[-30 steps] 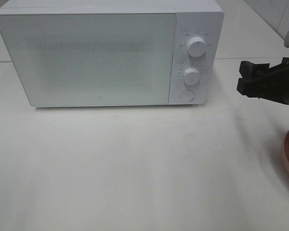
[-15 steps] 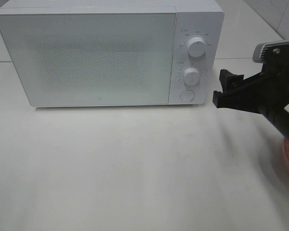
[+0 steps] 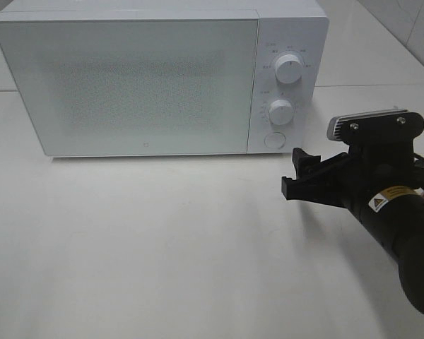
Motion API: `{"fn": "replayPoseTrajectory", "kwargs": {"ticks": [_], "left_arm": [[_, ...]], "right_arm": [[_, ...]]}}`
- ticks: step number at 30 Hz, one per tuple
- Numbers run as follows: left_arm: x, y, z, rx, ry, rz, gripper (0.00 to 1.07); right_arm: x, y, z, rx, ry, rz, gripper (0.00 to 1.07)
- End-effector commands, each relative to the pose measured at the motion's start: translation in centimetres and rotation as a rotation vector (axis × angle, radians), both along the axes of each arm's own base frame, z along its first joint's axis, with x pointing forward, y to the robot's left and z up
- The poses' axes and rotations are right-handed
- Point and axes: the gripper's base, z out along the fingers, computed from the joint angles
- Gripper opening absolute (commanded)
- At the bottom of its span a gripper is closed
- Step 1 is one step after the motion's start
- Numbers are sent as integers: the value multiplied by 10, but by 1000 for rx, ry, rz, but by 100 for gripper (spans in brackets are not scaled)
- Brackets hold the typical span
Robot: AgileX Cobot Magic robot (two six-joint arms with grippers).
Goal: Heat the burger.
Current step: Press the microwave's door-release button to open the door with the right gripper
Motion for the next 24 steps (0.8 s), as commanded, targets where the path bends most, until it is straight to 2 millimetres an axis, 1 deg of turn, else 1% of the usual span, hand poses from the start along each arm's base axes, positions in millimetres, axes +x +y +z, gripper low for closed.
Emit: {"fn": "replayPoseTrajectory", "kwargs": {"ticks": [1, 8, 14, 16, 17, 18, 19, 20, 21, 23, 24], "left_arm": [[-3, 0, 1, -4, -35, 0, 100], [-3, 0, 1, -4, -35, 0, 100], [-3, 0, 1, -4, -35, 0, 100], [-3, 0, 1, -4, -35, 0, 100], [-3, 0, 1, -4, -35, 0, 100], [-3, 0, 1, -4, -35, 0, 100], [-3, 0, 1, -4, -35, 0, 100], [-3, 0, 1, -4, -35, 0, 100], [-3, 0, 1, -4, -35, 0, 100], [-3, 0, 1, -4, -35, 0, 100], [-3, 0, 1, -4, -35, 0, 100]], "right_arm": [[1, 0, -4, 16, -27, -14, 75], [1, 0, -10, 24, -16, -20, 75], [1, 0, -10, 57, -17, -25, 71], [1, 1, -9, 162, -18, -36, 68], [1, 1, -9, 162, -18, -36, 68], [1, 1, -9, 241, -26, -52, 65], [1, 1, -8, 279, -32, -59, 63], [1, 1, -8, 279, -32, -59, 63], [2, 1, -7, 355, -45, -72, 59], [2, 1, -7, 388, -47, -78, 57], [2, 1, -7, 467, -43, -93, 52]]}}
